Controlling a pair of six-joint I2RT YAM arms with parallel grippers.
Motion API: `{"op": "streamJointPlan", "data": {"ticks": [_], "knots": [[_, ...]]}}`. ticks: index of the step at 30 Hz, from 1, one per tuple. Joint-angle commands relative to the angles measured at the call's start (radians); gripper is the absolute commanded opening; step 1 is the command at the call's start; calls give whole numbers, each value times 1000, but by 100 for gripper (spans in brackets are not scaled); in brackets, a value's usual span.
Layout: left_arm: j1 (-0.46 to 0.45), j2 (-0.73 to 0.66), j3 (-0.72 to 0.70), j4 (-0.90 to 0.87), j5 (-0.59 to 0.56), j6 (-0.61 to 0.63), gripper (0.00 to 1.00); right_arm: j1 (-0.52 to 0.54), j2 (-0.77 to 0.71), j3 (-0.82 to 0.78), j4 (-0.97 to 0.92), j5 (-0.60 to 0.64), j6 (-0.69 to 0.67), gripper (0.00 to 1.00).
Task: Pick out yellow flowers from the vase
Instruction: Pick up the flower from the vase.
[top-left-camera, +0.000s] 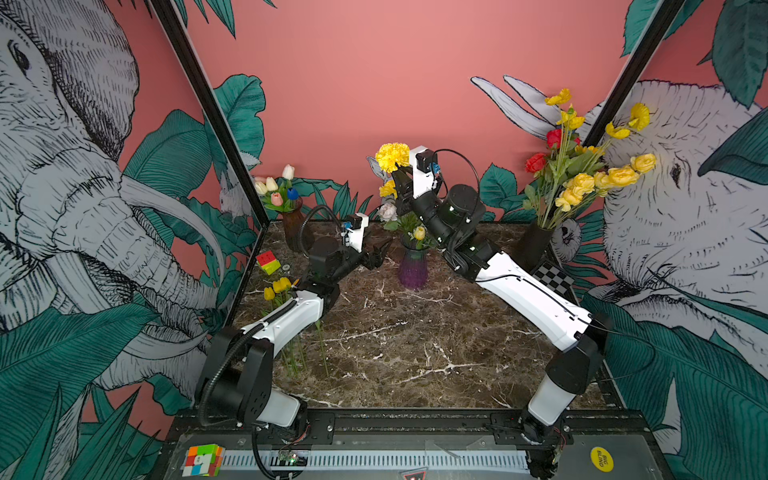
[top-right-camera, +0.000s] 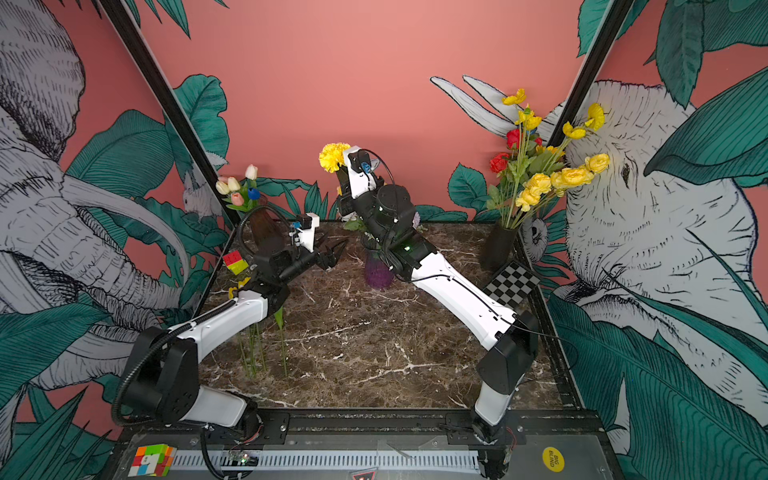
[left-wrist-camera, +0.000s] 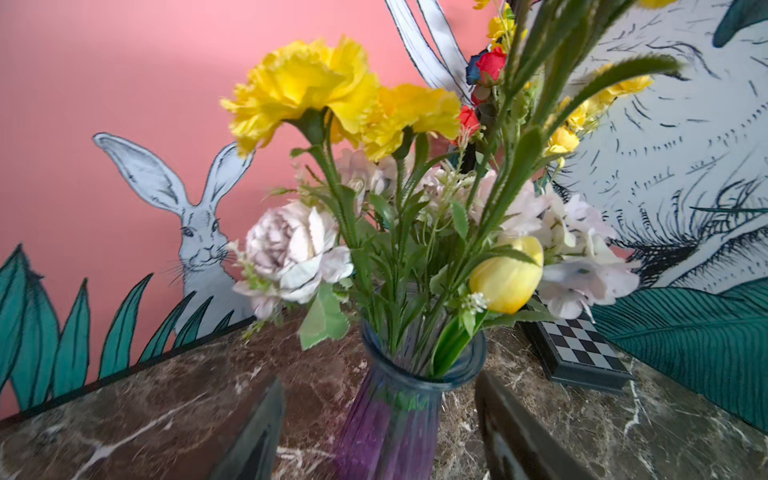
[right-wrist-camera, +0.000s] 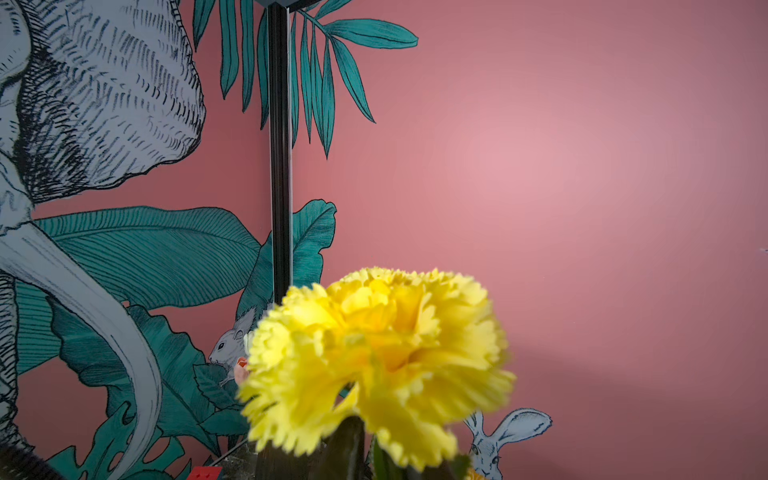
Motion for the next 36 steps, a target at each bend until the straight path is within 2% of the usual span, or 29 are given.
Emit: {"op": "streamJointPlan", "data": {"ticks": [1,9,18,21,25,31,36], "knots": [[-8,3,60,44,60,54,73,-11,-16,56,23,-21,6,17],[-32,14,82,-11,32,98,73,-48,77,201,-59,-15,-10,16],[-35,8,68,-28,8,100,72,-54,130,100,-37,25,-55,16],[-35,6,75,-56,1,109,72,-55,145,173,-83,-8,-50,16],[-36,11,83,-58,-11,95,71,-72,164,222,-71,-152,49,17],[-36,27,104,-60,-45,56,69,-73,147,136,20,-166,94,16],[-37,74,178,-65,-41,3,65,-72,104,32,90,-174,109,16]]}}
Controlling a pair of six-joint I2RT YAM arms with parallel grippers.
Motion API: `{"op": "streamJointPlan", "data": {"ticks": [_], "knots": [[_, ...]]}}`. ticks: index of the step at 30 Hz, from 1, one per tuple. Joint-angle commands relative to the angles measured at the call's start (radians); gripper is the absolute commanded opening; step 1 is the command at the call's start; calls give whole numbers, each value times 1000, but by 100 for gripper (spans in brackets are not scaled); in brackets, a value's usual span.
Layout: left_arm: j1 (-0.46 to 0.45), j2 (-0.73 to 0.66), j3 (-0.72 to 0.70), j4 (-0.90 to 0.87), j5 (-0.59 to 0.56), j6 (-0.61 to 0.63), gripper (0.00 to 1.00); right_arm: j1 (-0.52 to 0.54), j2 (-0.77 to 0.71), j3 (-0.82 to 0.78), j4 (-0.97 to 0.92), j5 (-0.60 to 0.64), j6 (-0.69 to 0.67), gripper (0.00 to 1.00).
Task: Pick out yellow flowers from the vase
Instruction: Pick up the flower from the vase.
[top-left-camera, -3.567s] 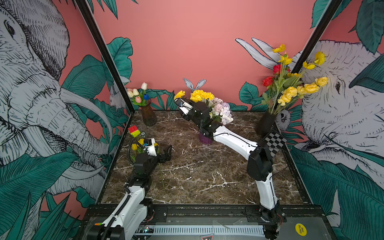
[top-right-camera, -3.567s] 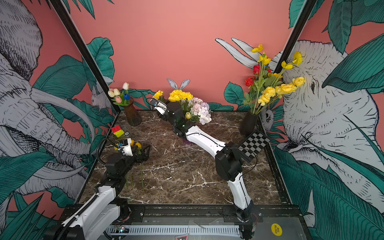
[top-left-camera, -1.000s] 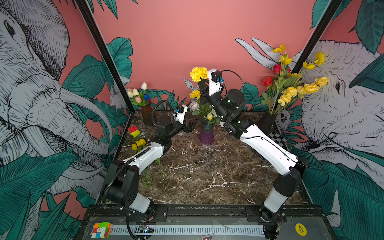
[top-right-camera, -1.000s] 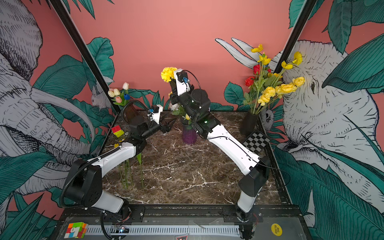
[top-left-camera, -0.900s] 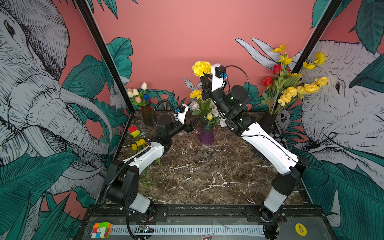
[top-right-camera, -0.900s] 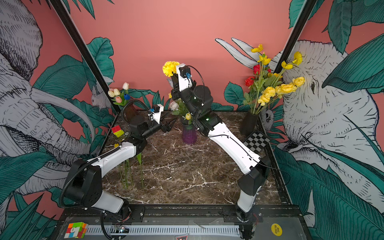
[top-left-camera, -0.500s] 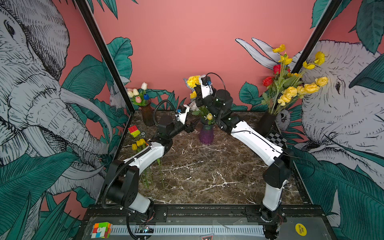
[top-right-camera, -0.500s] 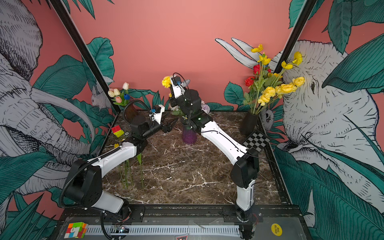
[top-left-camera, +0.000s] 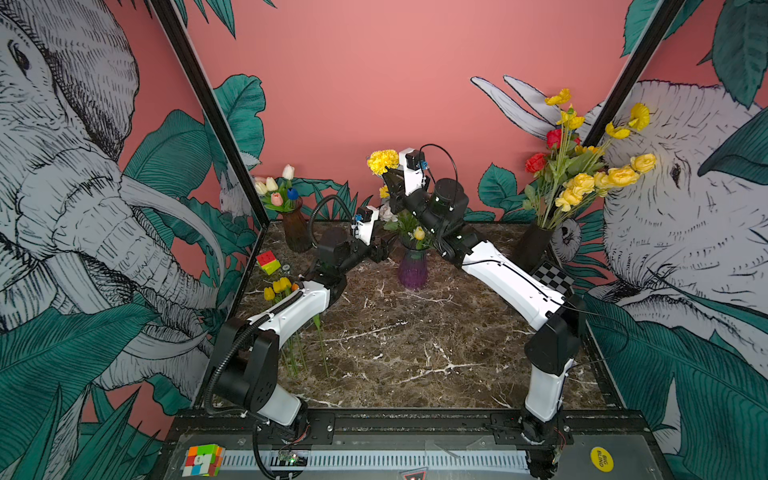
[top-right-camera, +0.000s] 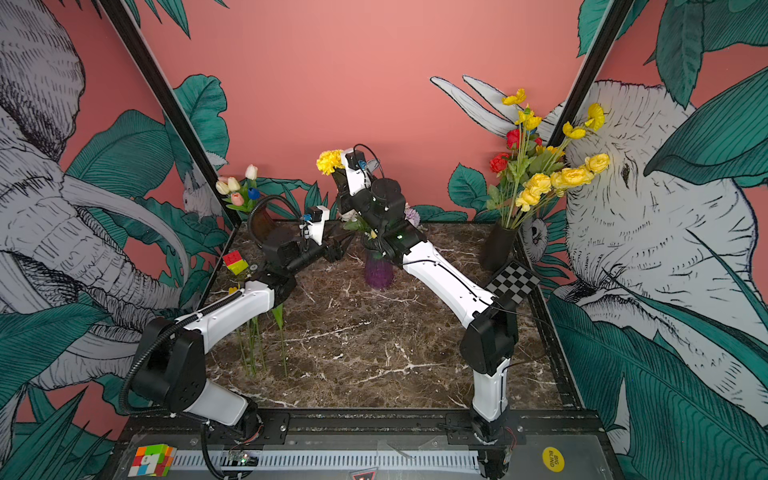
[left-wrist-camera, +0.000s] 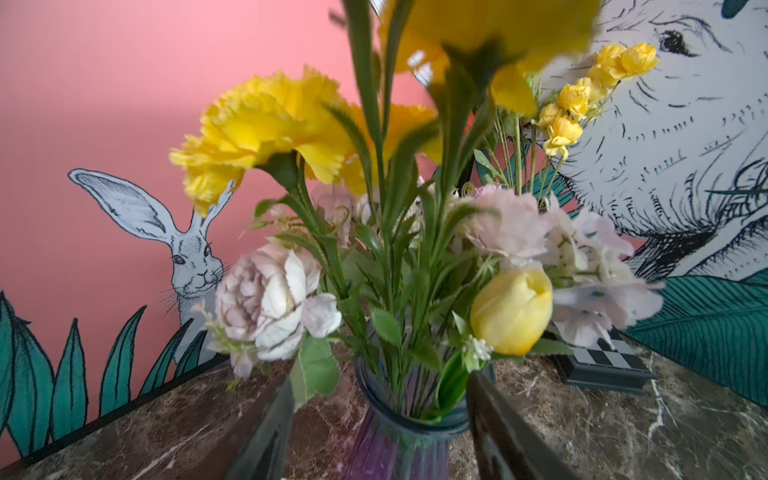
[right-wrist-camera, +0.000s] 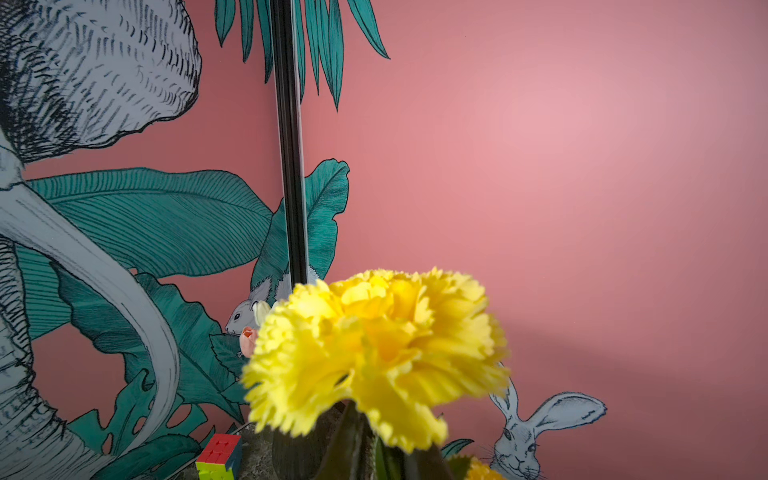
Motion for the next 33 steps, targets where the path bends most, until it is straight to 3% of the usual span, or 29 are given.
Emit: {"op": "streamJointPlan", "data": {"ticks": [1,9,20,33], "knots": [[-4,25,73,3,3,-52,64,-4,-54,-43,104,-25,36,16],[-22,89,163,-22,11,-57,59,-4,-99,-68,123,-58,64,15],[-22,82,128,-1,-4,-26,51,-3,-129,-77,122,-73,64,15],[-22,102,174,-13,43,-10,51,5,-110,-47,105,-109,93,15]]}}
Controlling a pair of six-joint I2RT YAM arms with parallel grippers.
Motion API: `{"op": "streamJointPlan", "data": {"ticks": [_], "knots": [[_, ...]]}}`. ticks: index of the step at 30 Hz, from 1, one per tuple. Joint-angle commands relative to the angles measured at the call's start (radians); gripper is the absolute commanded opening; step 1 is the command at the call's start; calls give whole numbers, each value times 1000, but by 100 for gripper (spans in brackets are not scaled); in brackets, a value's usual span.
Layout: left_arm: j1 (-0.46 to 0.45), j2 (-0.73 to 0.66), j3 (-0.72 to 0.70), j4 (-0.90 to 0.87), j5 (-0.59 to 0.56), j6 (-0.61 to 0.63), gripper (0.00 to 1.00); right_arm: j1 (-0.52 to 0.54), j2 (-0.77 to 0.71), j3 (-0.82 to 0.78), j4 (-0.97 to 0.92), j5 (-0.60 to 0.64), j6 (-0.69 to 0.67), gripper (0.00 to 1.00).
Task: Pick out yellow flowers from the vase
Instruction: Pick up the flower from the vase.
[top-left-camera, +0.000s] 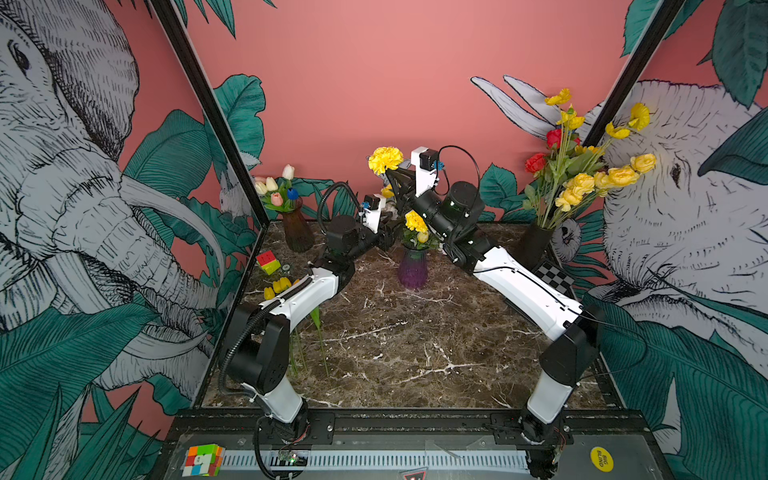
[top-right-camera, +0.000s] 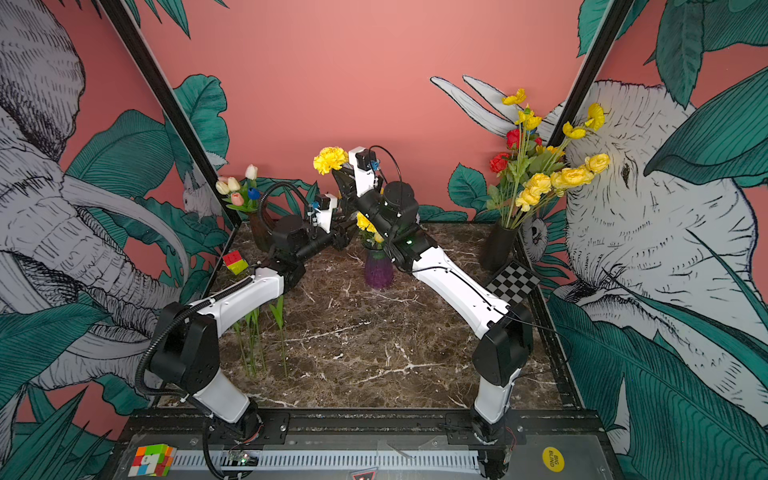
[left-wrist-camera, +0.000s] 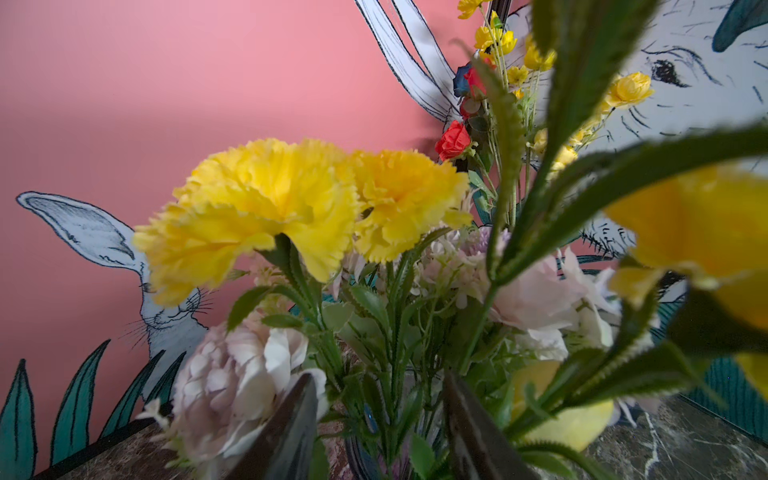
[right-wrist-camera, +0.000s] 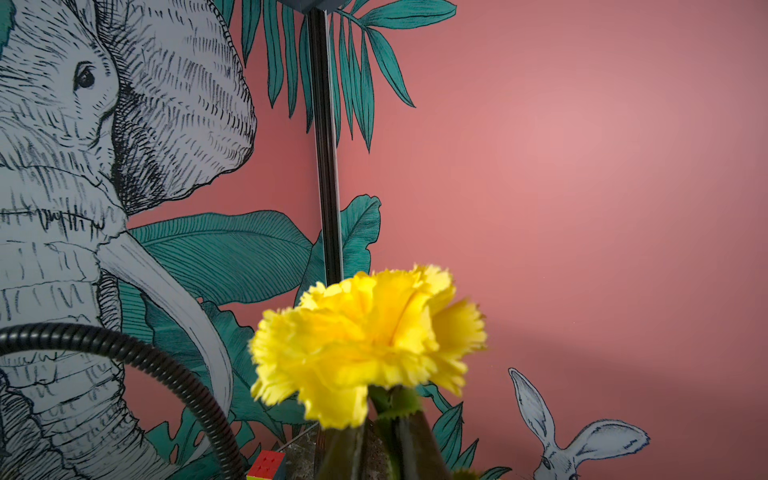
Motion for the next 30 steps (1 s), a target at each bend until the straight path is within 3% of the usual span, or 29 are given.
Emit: {"op": "streamJointPlan", "data": {"ticks": [1,12,21,30], "knots": [[-3,-2,36,11,29,17,51,6,-6,31,37,-26,20,15],[-3,-72,-31,43,55,45,54,8,17,70,8,-24,4,15],[-2,-67,-1,53,121,29,51,18,41,98,-4,-35,11,15],[9,-83,-12,47,97,35,46,36,71,135,-14,-76,46,15]]}}
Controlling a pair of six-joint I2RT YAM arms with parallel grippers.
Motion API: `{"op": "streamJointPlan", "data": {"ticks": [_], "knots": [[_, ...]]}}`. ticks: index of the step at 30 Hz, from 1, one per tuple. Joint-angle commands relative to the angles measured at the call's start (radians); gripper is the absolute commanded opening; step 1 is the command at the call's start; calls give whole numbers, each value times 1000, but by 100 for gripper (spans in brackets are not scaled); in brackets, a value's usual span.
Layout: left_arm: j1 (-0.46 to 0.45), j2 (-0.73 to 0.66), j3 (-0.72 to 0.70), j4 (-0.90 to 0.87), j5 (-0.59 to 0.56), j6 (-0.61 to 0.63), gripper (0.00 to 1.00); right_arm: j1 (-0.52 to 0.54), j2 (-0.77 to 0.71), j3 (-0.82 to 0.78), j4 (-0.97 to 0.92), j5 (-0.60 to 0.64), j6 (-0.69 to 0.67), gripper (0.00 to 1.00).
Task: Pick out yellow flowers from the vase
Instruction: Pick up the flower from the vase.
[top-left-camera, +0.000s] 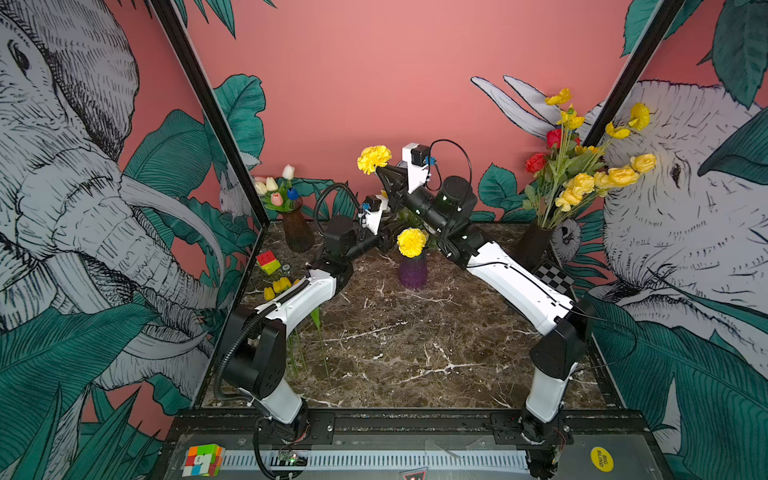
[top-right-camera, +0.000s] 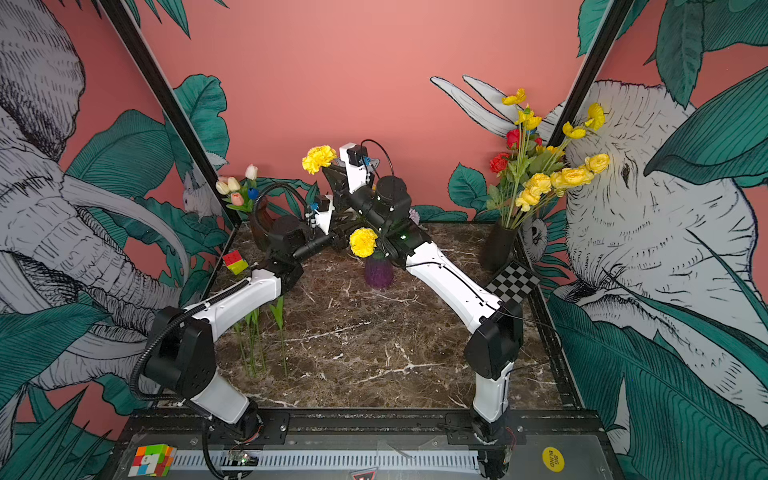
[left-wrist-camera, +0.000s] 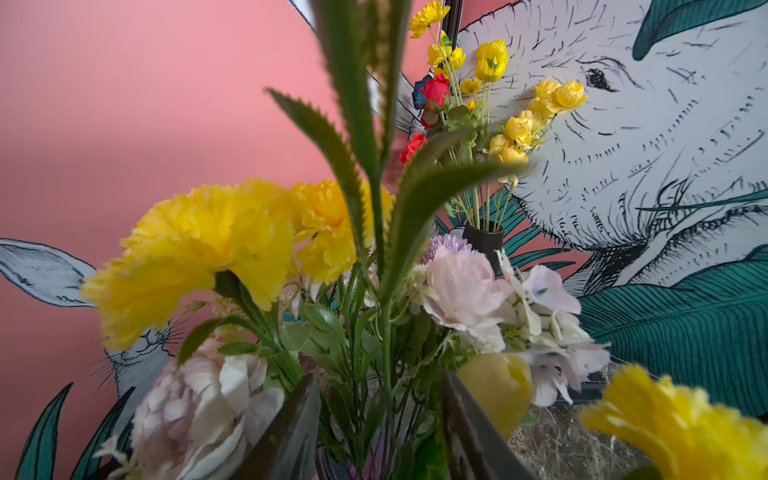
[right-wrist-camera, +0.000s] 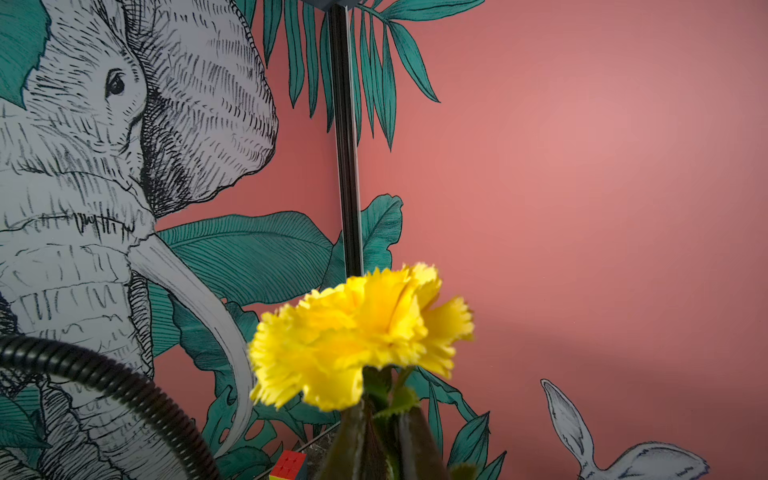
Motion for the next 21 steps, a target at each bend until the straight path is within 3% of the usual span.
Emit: {"op": "streamJointPlan", "data": {"ticks": [1,12,21], "knots": [[10,-48,7,22,4,7,45,24,0,23,40,-31,20,15],[37,-66,-13,37,8,-9,23,52,-2,31,43,-38,31,15],[44,-82,-23,59,8,-22,20,53,6,24,60,-13,38,14]]}}
